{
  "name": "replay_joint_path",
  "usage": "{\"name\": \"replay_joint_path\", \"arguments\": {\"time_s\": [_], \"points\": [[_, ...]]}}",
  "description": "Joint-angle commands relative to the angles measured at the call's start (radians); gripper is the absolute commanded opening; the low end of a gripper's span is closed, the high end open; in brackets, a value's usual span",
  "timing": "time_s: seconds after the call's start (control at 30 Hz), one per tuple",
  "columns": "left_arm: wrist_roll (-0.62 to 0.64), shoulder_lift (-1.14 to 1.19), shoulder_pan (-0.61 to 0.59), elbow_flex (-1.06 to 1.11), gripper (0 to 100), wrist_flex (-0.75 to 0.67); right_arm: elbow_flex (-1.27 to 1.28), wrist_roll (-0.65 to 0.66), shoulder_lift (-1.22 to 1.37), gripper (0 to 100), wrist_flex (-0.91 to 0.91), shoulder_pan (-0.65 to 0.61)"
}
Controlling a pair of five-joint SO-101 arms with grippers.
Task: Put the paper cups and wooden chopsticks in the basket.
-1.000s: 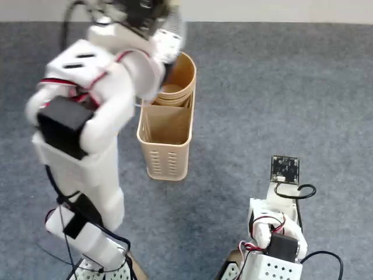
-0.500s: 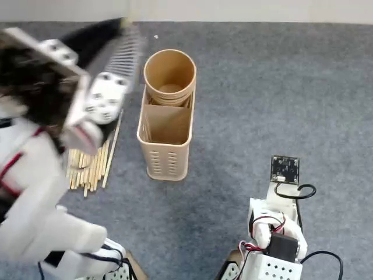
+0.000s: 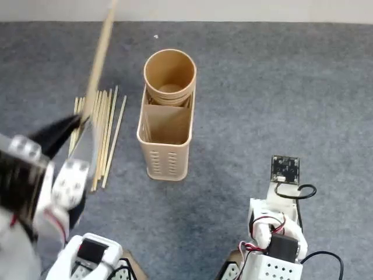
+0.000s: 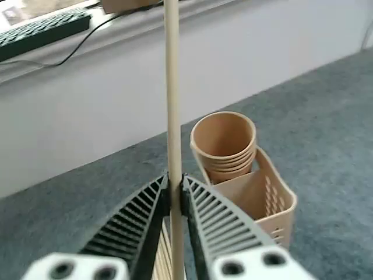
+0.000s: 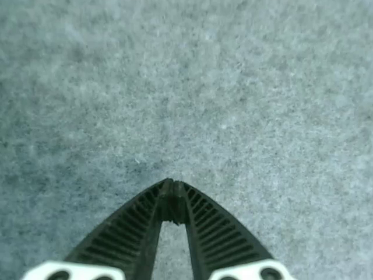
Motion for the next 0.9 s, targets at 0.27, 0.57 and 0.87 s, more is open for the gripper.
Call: {"name": "replay_joint_path", "arguments": {"time_s": [0.27,0.57,0.87], "points": [[0.089,0.085,0.054,0.404,1,-0.723,0.136,-0.011,-0.012,0.5,0.004,0.007],[0.089,0.409,0.125,0.344,0,-0.965,0.136,-0.011,-0.012,0.5,0.004,0.007],[0.086,0.441,0.177,0.552,0,-1.099,0.136,-0.011,-0.012,0.5,0.004,0.007]]}}
